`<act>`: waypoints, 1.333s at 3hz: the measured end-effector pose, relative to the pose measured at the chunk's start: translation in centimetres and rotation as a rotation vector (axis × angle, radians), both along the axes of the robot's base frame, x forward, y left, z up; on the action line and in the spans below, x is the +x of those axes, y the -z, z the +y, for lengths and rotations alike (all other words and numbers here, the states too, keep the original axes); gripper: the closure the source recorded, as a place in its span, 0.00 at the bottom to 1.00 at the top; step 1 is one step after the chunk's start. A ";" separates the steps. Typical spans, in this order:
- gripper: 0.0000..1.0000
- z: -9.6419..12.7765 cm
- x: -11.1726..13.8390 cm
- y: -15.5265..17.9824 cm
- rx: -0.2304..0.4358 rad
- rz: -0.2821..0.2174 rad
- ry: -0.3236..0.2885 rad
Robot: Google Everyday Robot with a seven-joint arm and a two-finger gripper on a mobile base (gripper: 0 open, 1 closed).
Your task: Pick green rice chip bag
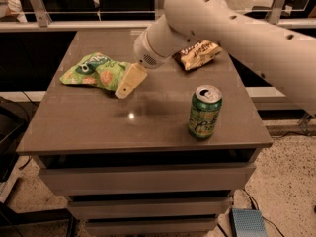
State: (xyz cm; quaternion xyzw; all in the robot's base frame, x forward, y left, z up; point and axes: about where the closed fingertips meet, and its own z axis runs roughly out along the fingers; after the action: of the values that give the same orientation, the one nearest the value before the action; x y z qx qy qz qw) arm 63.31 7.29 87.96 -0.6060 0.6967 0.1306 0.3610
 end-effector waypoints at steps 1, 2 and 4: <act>0.00 2.5 2.0 1.2 0.012 -0.012 0.016; 0.17 4.5 2.8 2.4 0.027 -0.004 0.018; 0.64 5.5 2.9 2.4 0.050 -0.013 0.021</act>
Offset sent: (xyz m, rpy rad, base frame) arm 0.0401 0.0671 -0.0368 0.0477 0.0027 -0.0250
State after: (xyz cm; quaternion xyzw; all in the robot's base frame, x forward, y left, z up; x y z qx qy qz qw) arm 66.26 12.77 85.61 -0.5902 0.6973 0.1399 0.3819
